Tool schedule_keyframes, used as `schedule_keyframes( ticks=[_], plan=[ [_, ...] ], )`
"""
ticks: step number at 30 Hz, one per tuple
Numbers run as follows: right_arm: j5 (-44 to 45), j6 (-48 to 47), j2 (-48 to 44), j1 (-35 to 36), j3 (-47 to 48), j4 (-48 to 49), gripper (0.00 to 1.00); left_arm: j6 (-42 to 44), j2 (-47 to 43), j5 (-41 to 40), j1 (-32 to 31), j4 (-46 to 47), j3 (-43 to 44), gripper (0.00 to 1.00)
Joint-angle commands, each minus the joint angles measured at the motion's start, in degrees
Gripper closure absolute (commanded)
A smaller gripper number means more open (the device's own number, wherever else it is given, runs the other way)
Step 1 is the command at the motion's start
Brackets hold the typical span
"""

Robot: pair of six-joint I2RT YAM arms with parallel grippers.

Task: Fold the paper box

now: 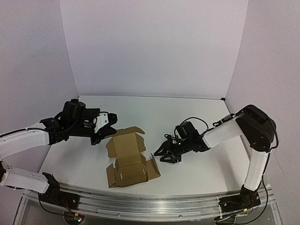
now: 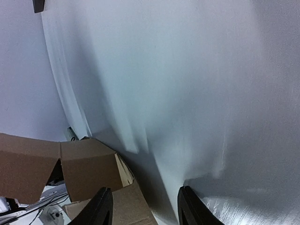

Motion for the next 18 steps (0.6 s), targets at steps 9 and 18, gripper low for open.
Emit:
schedule_keyframes(
  ticks=[9,18],
  plan=[
    [-8.66,11.03,-0.29,4.95,-2.85,20.29,0.53,0.85,-0.66,-1.53,-0.43,3.67,0.58,1.00],
    [-2.14,12.98,-1.38,9.79,-2.53,20.43,0.55,0.49,-0.50,-1.84,-0.55,3.51,0.60,1.00]
  ],
)
